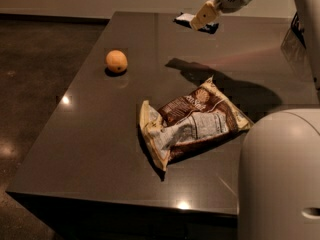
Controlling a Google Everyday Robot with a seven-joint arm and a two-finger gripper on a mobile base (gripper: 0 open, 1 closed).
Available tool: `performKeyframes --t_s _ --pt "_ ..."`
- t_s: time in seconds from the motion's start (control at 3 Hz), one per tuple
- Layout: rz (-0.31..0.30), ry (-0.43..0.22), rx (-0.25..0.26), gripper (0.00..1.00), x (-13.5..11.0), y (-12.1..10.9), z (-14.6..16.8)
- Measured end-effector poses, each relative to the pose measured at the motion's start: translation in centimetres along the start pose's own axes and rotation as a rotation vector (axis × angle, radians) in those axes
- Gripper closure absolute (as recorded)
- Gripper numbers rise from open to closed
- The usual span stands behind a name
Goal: Pick rxbar blueberry
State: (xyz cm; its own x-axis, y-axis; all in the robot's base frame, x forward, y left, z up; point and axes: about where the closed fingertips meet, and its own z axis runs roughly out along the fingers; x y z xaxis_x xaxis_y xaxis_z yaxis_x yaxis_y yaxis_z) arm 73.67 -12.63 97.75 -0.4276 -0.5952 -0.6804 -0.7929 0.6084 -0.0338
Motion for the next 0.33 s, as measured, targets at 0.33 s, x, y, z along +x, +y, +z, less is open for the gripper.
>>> performKeyframes --t_s 0.33 --pt "-0.002 0.0 0.0 1.0 -0.03 0.02 0.01"
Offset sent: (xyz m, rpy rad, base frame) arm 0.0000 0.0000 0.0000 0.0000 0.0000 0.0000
